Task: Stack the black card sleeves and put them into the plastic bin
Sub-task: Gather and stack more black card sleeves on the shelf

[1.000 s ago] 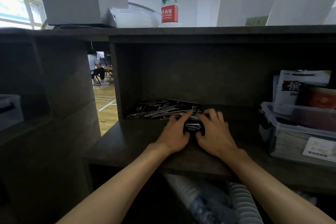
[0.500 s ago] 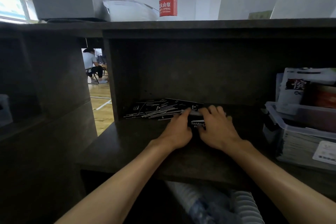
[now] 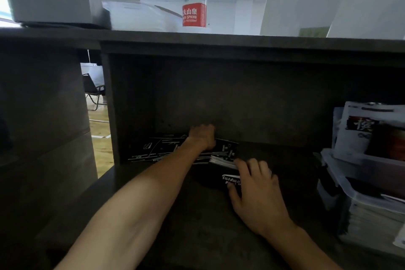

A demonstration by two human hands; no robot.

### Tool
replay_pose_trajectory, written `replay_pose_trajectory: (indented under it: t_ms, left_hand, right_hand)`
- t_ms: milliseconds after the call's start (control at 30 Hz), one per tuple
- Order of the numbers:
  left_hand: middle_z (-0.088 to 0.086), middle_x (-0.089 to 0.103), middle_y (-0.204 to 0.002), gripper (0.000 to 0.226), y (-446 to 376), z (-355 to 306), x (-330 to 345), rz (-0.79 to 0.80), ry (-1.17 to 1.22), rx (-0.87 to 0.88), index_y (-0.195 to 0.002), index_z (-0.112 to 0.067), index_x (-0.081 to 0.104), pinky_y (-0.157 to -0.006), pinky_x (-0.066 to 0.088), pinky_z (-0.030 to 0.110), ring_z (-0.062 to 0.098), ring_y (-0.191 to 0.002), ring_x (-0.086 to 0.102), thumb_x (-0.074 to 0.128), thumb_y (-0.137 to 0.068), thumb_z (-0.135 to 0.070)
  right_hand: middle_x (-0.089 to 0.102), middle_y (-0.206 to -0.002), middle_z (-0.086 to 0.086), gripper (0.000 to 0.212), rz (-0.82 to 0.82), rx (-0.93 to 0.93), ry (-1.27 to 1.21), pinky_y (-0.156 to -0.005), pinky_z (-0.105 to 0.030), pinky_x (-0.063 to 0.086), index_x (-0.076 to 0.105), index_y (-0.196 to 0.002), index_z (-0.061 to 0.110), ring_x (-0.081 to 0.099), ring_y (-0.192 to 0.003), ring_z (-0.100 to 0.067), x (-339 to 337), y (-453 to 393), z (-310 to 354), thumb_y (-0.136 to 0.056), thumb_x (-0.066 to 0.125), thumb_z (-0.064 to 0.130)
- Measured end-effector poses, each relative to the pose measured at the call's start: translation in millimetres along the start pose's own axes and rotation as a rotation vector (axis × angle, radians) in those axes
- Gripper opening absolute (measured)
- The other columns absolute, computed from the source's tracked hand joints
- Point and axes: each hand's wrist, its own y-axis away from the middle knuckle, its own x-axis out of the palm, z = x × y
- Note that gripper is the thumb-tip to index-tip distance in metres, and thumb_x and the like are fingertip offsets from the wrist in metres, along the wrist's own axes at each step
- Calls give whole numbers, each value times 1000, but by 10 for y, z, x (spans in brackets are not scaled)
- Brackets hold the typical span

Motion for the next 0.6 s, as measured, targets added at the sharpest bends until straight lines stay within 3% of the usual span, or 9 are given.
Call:
replay_pose_trajectory:
  t_ms: [133, 300, 433, 600]
  left_hand:
    - [13, 55, -138, 43, -177, 54, 53, 8, -72, -36, -133, -13, 54, -103, 41, 39, 29, -125, 54, 59, -91, -23]
    - [11, 62, -127, 31, -118, 78, 45, -135, -34, 24, -124, -21, 63, -101, 39, 38, 29, -117, 58, 55, -95, -20]
    - [7, 68, -114, 24, 156, 128, -288, -236, 148, 143, -116, -28, 65, -102, 38, 40, 27, -110, 60, 50, -99, -23]
    - [-4, 68, -119, 25, 707, 353, -722, -186, 488, 293, -120, -22, 67, -104, 44, 33, 15, -114, 60, 57, -98, -18]
  right_hand:
    - [37, -131, 4, 59, -16, 5, 1, -101, -42, 41, 28, -145, 31, 33, -122, -14, 12, 9, 0, -93, 45, 54]
    - [39, -131, 3, 59, -28, 9, -8, -99, -42, 42, 31, -144, 29, 35, -122, -16, 4, 6, -1, -93, 46, 54]
    - [37, -134, 2, 62, -18, 15, -15, -102, -43, 41, 28, -146, 29, 33, -124, -16, -5, 4, -9, -92, 46, 55]
    - [39, -132, 1, 62, -7, 16, -11, -101, -43, 40, 31, -146, 25, 34, -123, -18, -40, 6, 7, -93, 45, 54]
